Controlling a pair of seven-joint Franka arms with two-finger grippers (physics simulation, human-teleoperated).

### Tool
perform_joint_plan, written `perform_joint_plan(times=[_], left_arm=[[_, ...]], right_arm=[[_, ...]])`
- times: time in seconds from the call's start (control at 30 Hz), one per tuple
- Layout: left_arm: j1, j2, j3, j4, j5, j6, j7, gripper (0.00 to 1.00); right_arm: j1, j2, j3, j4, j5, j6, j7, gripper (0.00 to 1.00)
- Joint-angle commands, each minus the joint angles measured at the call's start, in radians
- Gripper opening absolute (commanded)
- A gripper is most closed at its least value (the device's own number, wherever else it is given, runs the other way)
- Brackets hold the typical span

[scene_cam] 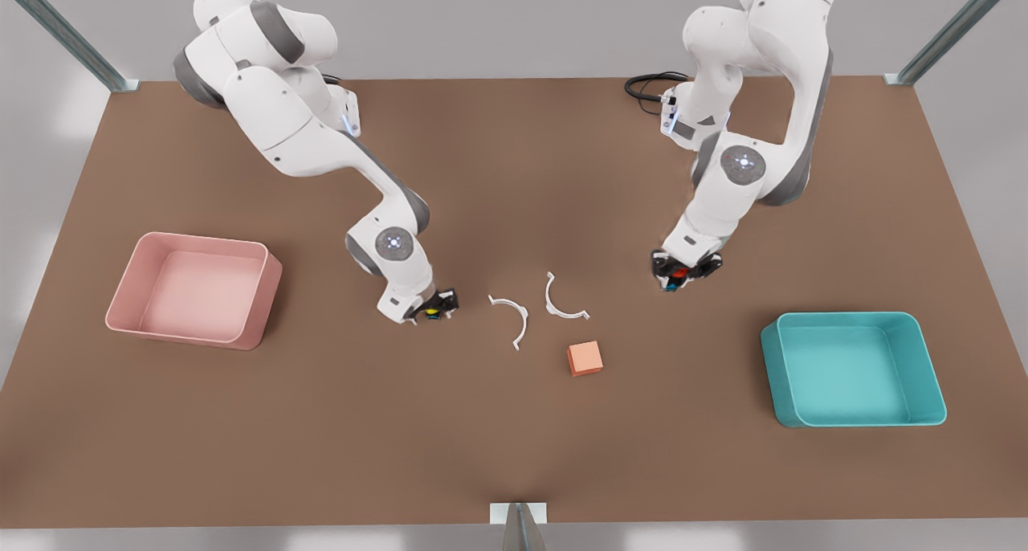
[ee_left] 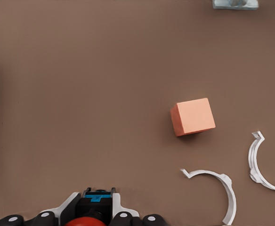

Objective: Place the red button in the blue storage box with the left arm, and place the yellow button in the pink storage box with the right arm

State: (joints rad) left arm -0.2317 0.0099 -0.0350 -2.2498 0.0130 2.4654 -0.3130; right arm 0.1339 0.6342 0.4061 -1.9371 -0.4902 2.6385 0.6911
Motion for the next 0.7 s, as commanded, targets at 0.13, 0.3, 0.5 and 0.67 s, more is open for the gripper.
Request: perform_joint_plan(times=[0.13,0.3,0.5,0.67], left_arm=[[0.414,0.191,0.006,0.239,-0.056,-0.240,1.111,0.41],[0.529,0.482,0.006,0.524,-0.116,-0.235,1.347,0.41],[0.523,0.582,0.006,0.624,-0.105,-0.235,1.341,1.00],[0.439,0.440,0.001,0.625,-0.102,-0.455,0.869,1.00]], right_arm=[[-0.008,-0.027,0.008,-0.046,-0.004,0.020,0.128,0.91],[-0.008,-0.027,0.023,-0.057,-0.004,0.020,0.156,0.76],[-0.010,-0.021,0.019,-0.060,-0.004,0.020,0.153,0.69],[-0.011,-0.025,0.017,-0.056,-0.011,0.018,0.142,0.55]])
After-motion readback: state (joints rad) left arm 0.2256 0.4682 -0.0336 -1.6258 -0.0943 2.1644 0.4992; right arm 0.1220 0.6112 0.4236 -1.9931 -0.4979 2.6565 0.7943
